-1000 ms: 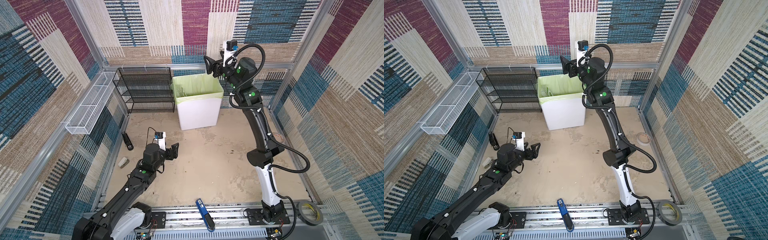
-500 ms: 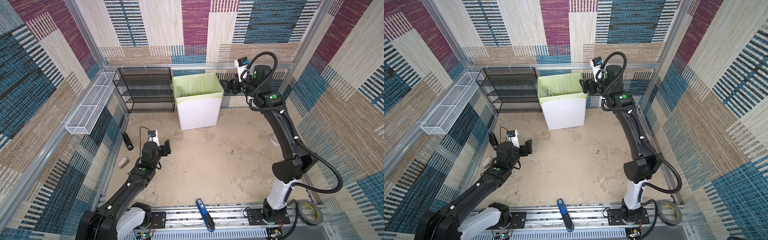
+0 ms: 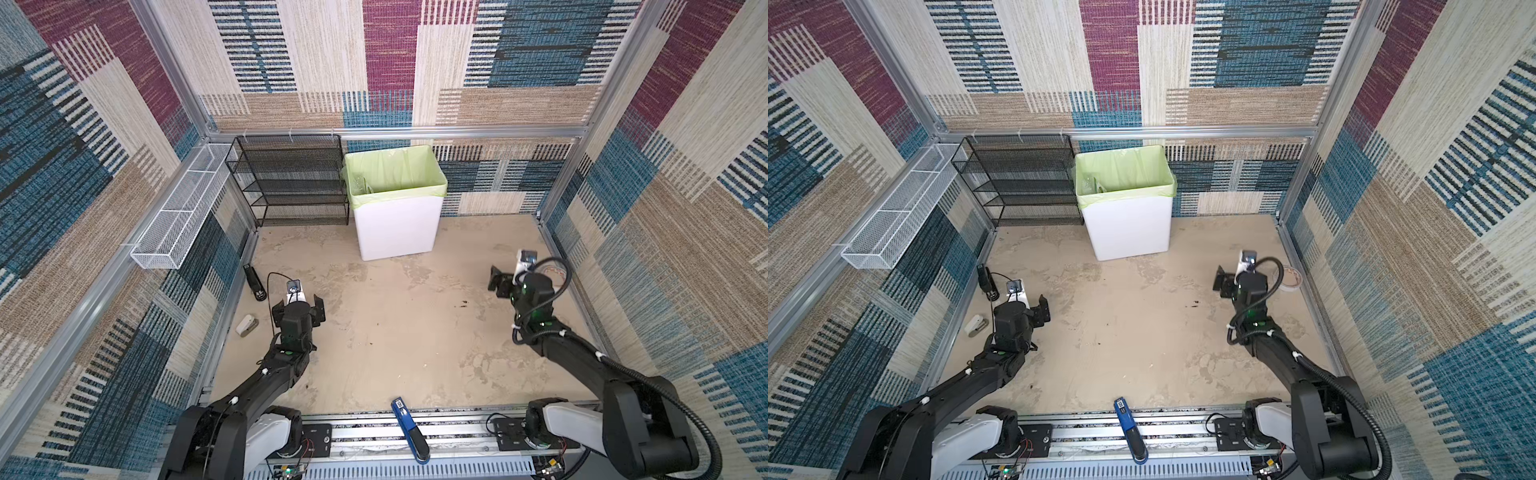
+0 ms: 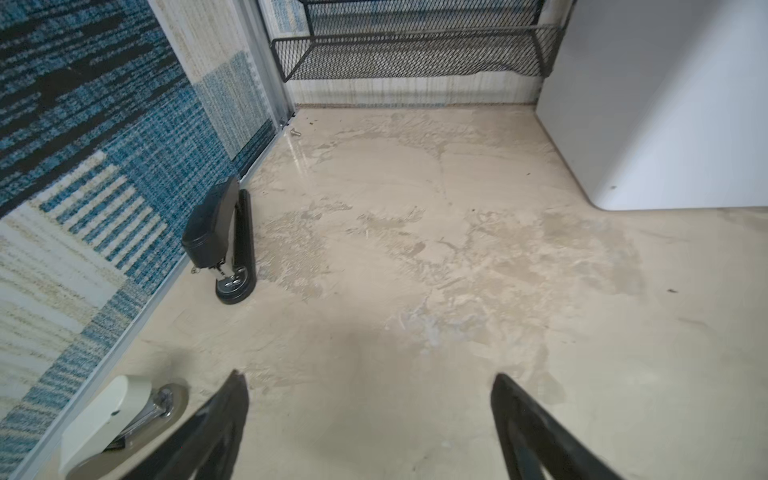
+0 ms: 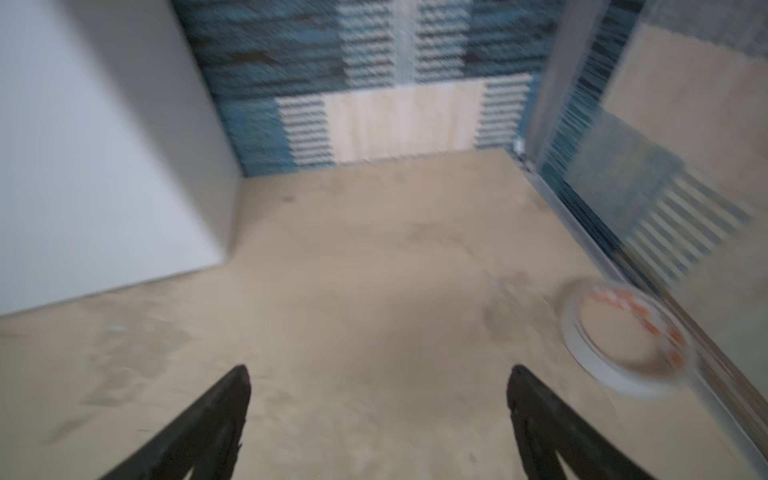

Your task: Throw the plastic bottles in the bin

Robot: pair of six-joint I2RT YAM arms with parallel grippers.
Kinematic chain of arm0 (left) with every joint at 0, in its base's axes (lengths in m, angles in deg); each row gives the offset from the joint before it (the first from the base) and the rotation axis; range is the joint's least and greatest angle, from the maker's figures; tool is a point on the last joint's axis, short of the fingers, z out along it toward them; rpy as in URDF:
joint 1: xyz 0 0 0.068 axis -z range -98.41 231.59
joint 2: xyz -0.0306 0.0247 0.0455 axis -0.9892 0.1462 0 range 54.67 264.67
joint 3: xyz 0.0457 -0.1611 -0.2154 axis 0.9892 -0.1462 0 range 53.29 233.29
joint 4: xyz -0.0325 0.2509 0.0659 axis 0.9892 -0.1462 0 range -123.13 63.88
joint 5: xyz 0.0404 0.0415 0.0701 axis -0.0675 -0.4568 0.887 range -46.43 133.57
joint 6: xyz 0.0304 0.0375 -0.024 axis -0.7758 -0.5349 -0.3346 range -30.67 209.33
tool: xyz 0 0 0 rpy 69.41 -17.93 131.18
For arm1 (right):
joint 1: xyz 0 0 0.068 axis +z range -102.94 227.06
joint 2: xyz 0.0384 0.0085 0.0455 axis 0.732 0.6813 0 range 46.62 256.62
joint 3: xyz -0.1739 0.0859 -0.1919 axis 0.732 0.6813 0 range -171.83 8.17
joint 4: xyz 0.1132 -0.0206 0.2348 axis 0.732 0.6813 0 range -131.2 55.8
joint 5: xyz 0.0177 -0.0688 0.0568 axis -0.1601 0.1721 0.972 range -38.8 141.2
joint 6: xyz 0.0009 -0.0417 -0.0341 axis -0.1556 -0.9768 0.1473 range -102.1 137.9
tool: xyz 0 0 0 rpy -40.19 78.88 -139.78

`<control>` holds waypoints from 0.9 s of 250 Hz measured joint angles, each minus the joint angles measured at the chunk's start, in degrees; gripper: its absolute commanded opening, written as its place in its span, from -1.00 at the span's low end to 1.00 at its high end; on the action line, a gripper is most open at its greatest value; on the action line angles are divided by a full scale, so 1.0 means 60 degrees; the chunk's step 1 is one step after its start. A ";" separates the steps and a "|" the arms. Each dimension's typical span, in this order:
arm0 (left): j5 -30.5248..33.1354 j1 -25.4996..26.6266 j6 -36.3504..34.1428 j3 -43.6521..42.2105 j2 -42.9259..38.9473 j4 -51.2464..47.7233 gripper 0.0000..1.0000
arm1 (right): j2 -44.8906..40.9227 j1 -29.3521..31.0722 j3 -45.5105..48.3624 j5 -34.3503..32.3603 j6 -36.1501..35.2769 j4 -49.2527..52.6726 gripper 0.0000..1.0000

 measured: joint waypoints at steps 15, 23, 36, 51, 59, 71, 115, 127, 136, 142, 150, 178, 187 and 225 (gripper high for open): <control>-0.0073 -0.0120 -0.0182 -0.0189 0.0678 0.0885 0.89 | 0.0069 -0.0109 0.0809 -0.0419 -0.0004 -0.1406 0.94; -0.0120 -0.0182 -0.0291 -0.0240 0.1016 0.1286 0.89 | 0.0175 -0.0171 0.1129 -0.0601 -0.0004 -0.2186 0.94; -0.0157 -0.0237 -0.0637 -0.0222 0.1472 0.1814 0.90 | 0.0525 -0.0280 0.1530 -0.0841 -0.0033 -0.3337 0.96; -0.0426 -0.0313 -0.0787 -0.0033 0.1945 0.2262 0.91 | 0.1100 -0.0328 0.1781 -0.1031 -0.0153 -0.4448 0.97; -0.0521 -0.0393 -0.0889 0.0098 0.2277 0.2586 0.92 | 0.1402 -0.0324 0.1818 -0.1002 -0.0222 -0.4900 0.98; -0.0776 -0.0539 -0.0976 0.0226 0.2856 0.3198 0.93 | 0.1840 -0.0324 0.1858 -0.0903 -0.0335 -0.5603 0.99; -0.1705 -0.1432 -0.0911 0.0579 0.3745 0.3563 0.96 | 0.2991 -0.0350 0.2233 -0.0146 -0.0758 -0.7639 0.97; -0.2033 -0.1581 -0.0889 0.0958 0.3763 0.3107 0.96 | 0.3384 -0.0404 0.2229 0.0168 -0.0816 -0.8284 0.97; -0.2357 -0.1650 -0.0874 0.1198 0.3752 0.2994 0.96 | 0.3512 -0.0430 0.2208 0.0404 -0.0885 -0.8368 0.97; -0.2543 -0.1694 -0.0874 0.1260 0.3759 0.3071 0.99 | 0.3504 -0.0452 0.2142 0.0550 -0.0900 -0.8204 0.97; -0.2728 -0.1741 -0.0867 0.1279 0.3785 0.3184 0.98 | 0.3508 -0.0474 0.2022 0.0616 -0.0965 -0.8222 0.97; -0.2973 -0.1803 -0.0845 0.1279 0.3825 0.2885 0.98 | 0.3555 -0.0521 0.1912 0.0929 -0.0998 -0.8473 0.97; -0.3115 -0.1814 -0.0841 0.1279 0.3836 0.2900 0.98 | 0.3563 -0.0521 0.1916 0.0918 -0.0998 -0.8488 0.97; -0.3636 -0.1814 -0.0885 0.1275 0.3840 0.2889 0.98 | 0.3566 -0.0532 0.1916 0.0710 -0.0936 -0.8495 0.97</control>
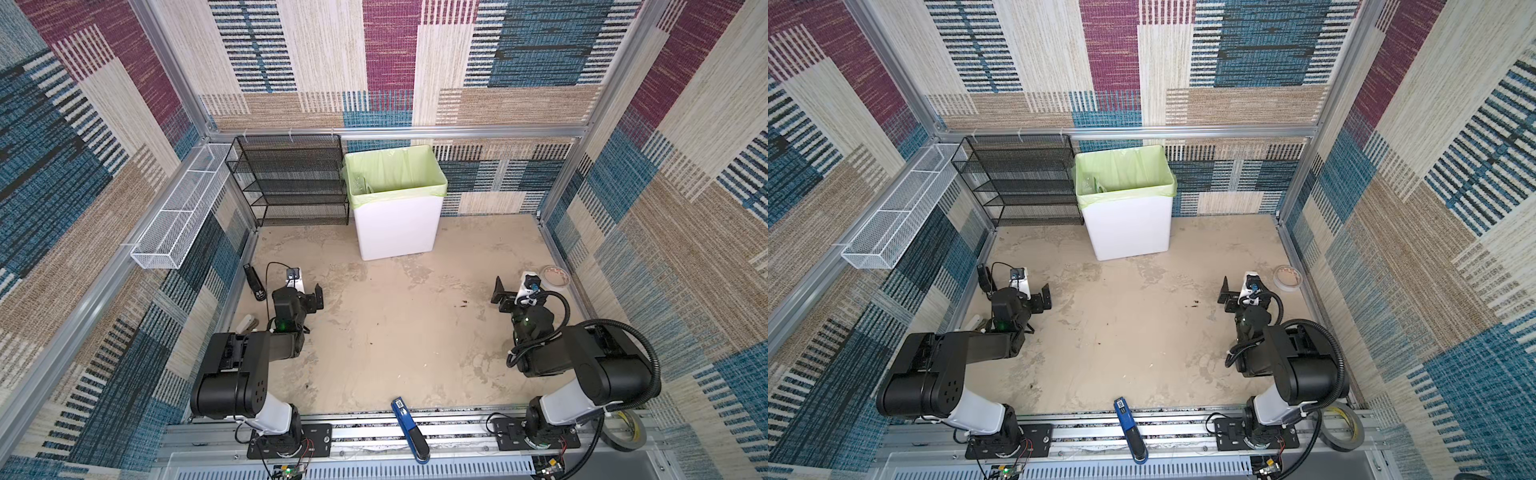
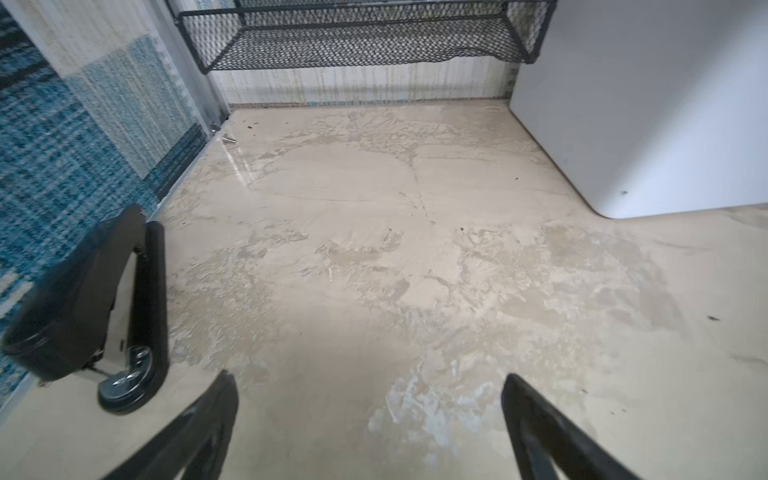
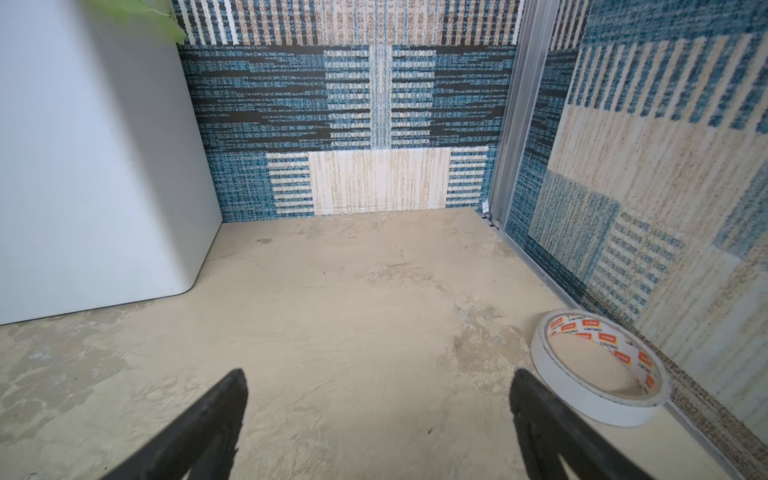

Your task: Throw the plastic bottles in the bin

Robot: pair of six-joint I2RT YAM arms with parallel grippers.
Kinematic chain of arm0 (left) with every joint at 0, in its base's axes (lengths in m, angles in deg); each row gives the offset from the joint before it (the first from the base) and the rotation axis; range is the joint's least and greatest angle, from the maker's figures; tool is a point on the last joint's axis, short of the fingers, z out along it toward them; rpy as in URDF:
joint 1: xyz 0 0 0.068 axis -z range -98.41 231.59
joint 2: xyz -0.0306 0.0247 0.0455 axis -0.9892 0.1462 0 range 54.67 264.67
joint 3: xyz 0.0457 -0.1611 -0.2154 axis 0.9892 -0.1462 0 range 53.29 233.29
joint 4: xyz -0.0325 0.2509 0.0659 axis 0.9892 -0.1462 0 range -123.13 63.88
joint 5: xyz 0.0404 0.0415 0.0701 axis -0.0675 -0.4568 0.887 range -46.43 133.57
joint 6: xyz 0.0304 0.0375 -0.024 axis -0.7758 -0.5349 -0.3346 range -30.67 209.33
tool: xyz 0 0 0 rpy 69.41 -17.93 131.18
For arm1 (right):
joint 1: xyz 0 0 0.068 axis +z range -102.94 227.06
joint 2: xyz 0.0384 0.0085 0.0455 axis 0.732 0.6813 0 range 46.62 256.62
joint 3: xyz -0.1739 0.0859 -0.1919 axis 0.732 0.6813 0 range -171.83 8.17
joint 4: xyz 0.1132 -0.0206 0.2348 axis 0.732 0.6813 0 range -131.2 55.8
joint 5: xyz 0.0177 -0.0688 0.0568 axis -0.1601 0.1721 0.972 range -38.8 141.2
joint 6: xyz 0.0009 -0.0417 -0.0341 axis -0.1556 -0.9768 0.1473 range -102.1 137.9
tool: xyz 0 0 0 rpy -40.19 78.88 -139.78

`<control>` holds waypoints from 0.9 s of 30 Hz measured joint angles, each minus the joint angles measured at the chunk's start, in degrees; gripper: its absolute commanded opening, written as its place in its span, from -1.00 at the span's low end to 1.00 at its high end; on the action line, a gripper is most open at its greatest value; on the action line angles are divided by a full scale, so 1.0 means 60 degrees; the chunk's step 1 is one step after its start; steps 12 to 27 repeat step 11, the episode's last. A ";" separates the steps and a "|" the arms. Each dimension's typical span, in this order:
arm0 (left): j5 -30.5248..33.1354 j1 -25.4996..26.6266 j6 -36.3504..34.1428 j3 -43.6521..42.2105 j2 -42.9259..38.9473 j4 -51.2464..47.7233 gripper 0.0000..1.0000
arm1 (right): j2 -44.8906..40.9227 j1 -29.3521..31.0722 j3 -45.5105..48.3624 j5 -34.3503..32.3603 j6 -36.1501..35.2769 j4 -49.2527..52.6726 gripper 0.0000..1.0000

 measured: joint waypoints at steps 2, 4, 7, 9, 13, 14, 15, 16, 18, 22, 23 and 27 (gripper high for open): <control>-0.0175 0.0015 -0.0007 0.0000 0.0000 0.0000 0.98 | 0.0000 0.0000 0.0000 -0.0091 0.0022 -0.0004 0.97; -0.0248 0.0018 -0.0015 0.0000 0.0000 0.0000 0.98 | 0.0000 0.0000 0.0000 -0.0138 0.0029 -0.0033 0.97; -0.0310 0.0018 -0.0029 0.0000 0.0000 -0.0004 0.98 | 0.0000 0.0000 -0.0040 -0.0142 0.0062 -0.0036 0.97; -0.0364 0.0018 -0.0029 0.0000 0.0000 -0.0004 0.98 | 0.0007 0.0000 -0.0069 -0.0142 0.0095 -0.0047 0.97; -0.0452 0.0015 -0.0033 0.0000 0.0000 0.0000 0.98 | 0.0007 0.0000 -0.0047 -0.0142 0.0095 -0.0047 0.97; -0.0452 0.0015 -0.0033 0.0000 0.0000 0.0000 0.98 | 0.0007 0.0000 -0.0047 -0.0142 0.0095 -0.0047 0.97; -0.0452 0.0015 -0.0033 0.0000 0.0000 0.0000 0.98 | 0.0007 0.0000 -0.0047 -0.0142 0.0095 -0.0047 0.97; -0.0452 0.0015 -0.0033 0.0000 0.0000 0.0000 0.98 | 0.0007 0.0000 -0.0047 -0.0142 0.0095 -0.0047 0.97; -0.0452 0.0015 -0.0033 0.0000 0.0000 0.0000 0.98 | 0.0007 0.0000 -0.0047 -0.0142 0.0095 -0.0047 0.97; -0.0452 0.0015 -0.0033 0.0000 0.0000 0.0000 0.98 | 0.0007 0.0000 -0.0047 -0.0142 0.0095 -0.0047 0.97; -0.0452 0.0015 -0.0033 0.0000 0.0000 0.0000 0.98 | 0.0007 0.0000 -0.0047 -0.0142 0.0095 -0.0047 0.97; -0.0452 0.0015 -0.0033 0.0000 0.0000 0.0000 0.98 | 0.0007 0.0000 -0.0047 -0.0142 0.0095 -0.0047 0.97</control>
